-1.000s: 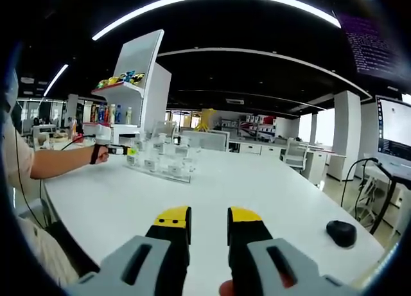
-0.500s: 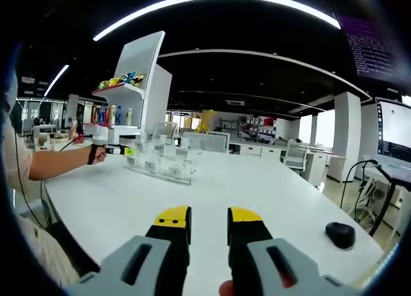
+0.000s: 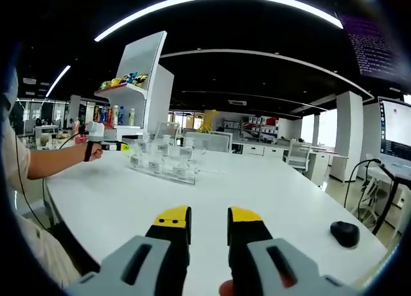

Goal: Identify the label on the chemical reagent bottle, grasp the chemical reagent bottle, and place it in the designated position on the reagent rack

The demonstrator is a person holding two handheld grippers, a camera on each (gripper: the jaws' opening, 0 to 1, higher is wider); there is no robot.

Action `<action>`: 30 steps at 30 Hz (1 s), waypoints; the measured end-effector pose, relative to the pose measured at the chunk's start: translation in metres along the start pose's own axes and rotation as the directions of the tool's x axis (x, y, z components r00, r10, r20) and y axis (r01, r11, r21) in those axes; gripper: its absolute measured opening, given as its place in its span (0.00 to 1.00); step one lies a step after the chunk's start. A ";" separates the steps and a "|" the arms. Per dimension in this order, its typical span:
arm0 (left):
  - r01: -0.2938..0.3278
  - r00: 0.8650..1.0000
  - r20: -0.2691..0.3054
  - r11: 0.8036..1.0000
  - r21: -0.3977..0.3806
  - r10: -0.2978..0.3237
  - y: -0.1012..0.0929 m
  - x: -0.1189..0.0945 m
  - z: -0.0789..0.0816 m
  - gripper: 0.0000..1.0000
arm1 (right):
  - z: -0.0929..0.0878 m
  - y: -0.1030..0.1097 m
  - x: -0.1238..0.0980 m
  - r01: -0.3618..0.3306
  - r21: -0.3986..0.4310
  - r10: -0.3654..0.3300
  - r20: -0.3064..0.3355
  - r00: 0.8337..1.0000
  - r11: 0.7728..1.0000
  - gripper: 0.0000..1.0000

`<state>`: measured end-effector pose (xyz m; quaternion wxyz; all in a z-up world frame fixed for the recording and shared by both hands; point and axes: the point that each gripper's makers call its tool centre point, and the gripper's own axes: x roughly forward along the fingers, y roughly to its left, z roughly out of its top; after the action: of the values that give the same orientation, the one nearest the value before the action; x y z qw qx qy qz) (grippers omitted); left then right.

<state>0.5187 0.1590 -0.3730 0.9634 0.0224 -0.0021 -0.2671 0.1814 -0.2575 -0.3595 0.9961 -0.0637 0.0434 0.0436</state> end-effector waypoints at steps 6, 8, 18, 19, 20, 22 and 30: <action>0.017 1.000 -0.022 1.000 0.023 -0.016 -0.002 -0.016 -0.002 0.34 | 0.000 0.007 0.004 -0.022 0.007 0.022 0.004 1.000 1.000 0.23; 0.019 1.000 -0.020 1.000 0.019 -0.018 -0.002 -0.024 -0.002 0.34 | 0.001 0.007 0.004 -0.024 0.009 0.024 0.010 1.000 1.000 0.23; -0.007 1.000 0.024 0.999 0.032 0.006 0.003 -0.070 0.023 0.34 | 0.009 0.008 0.013 -0.027 0.008 0.027 0.038 0.999 1.000 0.23; -0.011 1.000 0.024 0.999 0.033 0.010 0.005 -0.077 0.026 0.33 | 0.009 0.010 0.015 -0.032 0.010 0.031 0.044 0.999 0.999 0.23; -0.013 1.000 0.013 1.000 0.028 0.013 0.008 -0.080 0.025 0.33 | 0.009 0.011 0.016 -0.034 0.013 0.033 0.047 0.998 0.999 0.24; -0.023 1.000 0.020 0.999 0.034 0.022 0.008 -0.090 0.029 0.33 | 0.008 0.014 0.019 -0.041 0.019 0.040 0.057 0.998 0.999 0.24; -0.045 0.999 0.023 0.998 0.050 0.044 0.013 -0.120 0.032 0.33 | 0.004 0.018 0.032 -0.056 0.030 0.054 0.062 0.997 0.998 0.24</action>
<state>0.4224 0.2304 -0.3400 0.9682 0.0437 -0.0200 -0.2455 0.2118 -0.2368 -0.3612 0.9962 -0.0454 0.0155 0.0723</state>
